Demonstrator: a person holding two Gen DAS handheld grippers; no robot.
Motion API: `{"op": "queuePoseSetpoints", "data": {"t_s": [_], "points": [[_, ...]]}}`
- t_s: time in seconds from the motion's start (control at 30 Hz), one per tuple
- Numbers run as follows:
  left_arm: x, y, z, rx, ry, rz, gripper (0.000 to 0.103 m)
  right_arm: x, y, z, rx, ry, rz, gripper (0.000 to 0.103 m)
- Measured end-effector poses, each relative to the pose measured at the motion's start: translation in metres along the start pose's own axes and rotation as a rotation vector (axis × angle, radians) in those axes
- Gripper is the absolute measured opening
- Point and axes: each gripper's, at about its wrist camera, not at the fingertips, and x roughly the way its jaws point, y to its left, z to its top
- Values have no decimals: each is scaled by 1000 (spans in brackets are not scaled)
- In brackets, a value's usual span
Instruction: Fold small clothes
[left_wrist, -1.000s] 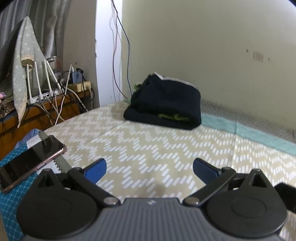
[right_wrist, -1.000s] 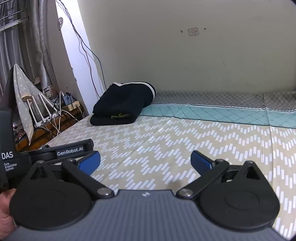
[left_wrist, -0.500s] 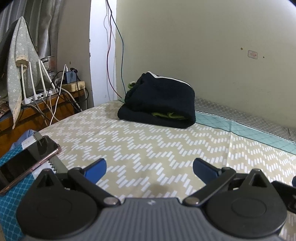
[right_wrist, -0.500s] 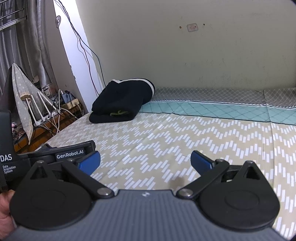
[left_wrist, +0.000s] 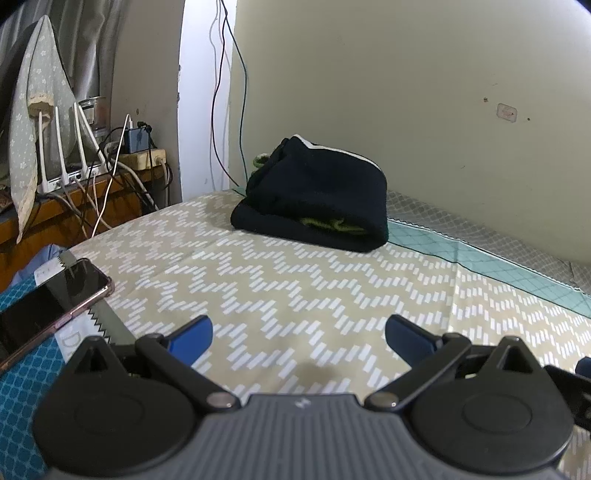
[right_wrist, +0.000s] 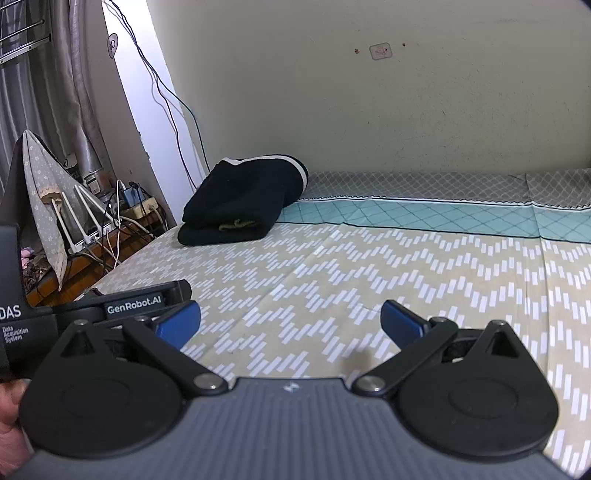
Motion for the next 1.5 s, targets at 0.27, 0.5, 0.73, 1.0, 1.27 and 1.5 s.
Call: {"op": "queuePoseSetpoints", "data": {"t_s": [0.27, 0.5, 0.73, 1.0, 1.27, 1.5], "points": [[1, 0, 0, -12, -2, 25, 103, 0, 0, 0, 0, -1, -1, 103], [0, 1, 0, -26, -6, 64, 103, 0, 3, 0, -14, 2, -10, 103], [1, 3, 1, -43, -8, 103, 103, 1, 4, 1, -24, 5, -16, 103], [2, 8, 2, -77, 4, 132, 103, 2, 3, 0, -15, 7, -18, 103], [3, 7, 1, -12, 25, 146, 103, 2, 1, 0, -6, 11, -20, 103], [-2, 5, 2, 3, -8, 134, 103, 2, 0, 0, 3, 13, -23, 103]]}}
